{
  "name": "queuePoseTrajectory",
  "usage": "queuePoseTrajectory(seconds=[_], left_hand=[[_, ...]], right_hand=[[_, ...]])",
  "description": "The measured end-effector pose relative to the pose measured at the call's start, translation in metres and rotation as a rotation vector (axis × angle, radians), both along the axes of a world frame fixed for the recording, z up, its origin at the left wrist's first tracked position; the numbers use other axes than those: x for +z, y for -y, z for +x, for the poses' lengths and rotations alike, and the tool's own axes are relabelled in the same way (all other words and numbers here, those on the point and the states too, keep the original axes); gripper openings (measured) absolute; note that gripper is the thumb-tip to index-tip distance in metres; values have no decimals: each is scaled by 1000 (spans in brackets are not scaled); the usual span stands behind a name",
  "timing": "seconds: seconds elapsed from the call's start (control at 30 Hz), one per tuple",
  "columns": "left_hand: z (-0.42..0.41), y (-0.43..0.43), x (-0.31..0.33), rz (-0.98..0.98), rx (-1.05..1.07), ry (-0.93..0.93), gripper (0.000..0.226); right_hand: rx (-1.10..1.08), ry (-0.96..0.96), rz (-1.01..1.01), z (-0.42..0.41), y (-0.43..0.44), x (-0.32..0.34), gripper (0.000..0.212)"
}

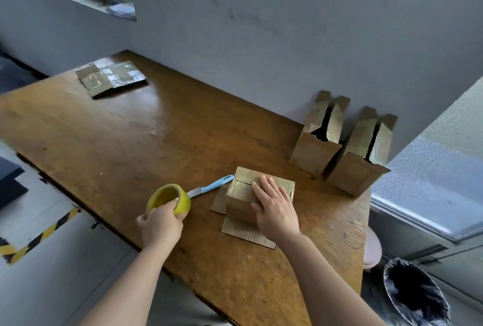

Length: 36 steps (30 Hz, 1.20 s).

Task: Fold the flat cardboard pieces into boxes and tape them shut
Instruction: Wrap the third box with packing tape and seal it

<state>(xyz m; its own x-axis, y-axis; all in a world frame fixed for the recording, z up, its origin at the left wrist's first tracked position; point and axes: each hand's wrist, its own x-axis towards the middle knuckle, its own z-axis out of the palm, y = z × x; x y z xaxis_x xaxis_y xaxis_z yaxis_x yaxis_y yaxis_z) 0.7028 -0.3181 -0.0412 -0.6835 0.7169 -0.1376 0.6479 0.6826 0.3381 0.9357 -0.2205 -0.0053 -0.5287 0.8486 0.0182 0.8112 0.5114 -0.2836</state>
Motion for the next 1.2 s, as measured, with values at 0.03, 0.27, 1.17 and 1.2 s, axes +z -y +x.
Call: queuePoseTrajectory(seconds=[0.03, 0.27, 1.17, 1.2], left_hand=[[1, -3, 5, 71, -6, 55, 6], [30, -31, 64, 689, 5, 823, 8], [84, -66, 99, 706, 77, 1262, 26], [84, -67, 98, 705, 1, 1122, 28]], right_hand=[[1, -8, -10, 0, 0, 2, 55], [-12, -156, -100, 2, 0, 15, 59], [-63, -641, -391, -2, -8, 49, 35], [-72, -684, -407, -2, -7, 50, 23]])
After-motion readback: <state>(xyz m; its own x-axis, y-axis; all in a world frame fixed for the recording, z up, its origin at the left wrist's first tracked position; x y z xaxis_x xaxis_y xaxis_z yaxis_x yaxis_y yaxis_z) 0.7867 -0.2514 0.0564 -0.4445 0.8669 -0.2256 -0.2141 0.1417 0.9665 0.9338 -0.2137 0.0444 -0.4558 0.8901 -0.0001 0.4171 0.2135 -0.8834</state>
